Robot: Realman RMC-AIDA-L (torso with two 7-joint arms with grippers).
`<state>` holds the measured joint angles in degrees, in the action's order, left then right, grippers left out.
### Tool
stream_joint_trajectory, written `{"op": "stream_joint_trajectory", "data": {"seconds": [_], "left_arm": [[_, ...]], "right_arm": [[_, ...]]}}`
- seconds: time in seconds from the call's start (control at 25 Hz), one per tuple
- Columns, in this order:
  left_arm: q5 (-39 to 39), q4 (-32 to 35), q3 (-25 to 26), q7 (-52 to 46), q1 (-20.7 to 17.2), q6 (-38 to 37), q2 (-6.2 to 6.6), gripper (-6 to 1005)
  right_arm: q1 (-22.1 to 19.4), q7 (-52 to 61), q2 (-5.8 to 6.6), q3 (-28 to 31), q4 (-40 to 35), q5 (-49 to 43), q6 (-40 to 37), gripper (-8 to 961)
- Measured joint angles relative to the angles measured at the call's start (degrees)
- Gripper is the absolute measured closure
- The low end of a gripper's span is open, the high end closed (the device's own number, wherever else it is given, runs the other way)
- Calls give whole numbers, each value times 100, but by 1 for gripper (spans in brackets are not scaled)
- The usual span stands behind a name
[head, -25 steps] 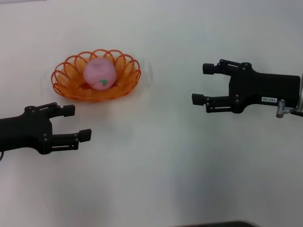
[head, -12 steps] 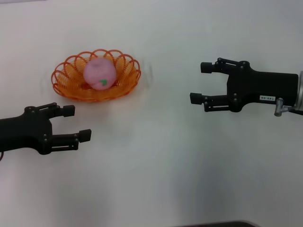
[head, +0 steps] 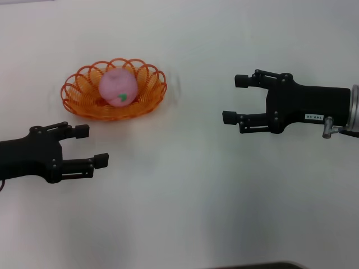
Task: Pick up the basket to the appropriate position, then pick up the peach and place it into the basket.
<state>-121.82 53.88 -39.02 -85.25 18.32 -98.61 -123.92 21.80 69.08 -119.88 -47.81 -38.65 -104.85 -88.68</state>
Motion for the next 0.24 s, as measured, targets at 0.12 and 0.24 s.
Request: {"op": "stream_joint_trajectory", "data": {"seconds": [0.12,0.24], "left_arm": [[0,0,0,0,7,0,0,112],[0,0,20,0,14,0,2,112]], "right_arm": [[2,5,0,12,0,0,0,8],[9,18,0,25,0,0,0,8]]}}
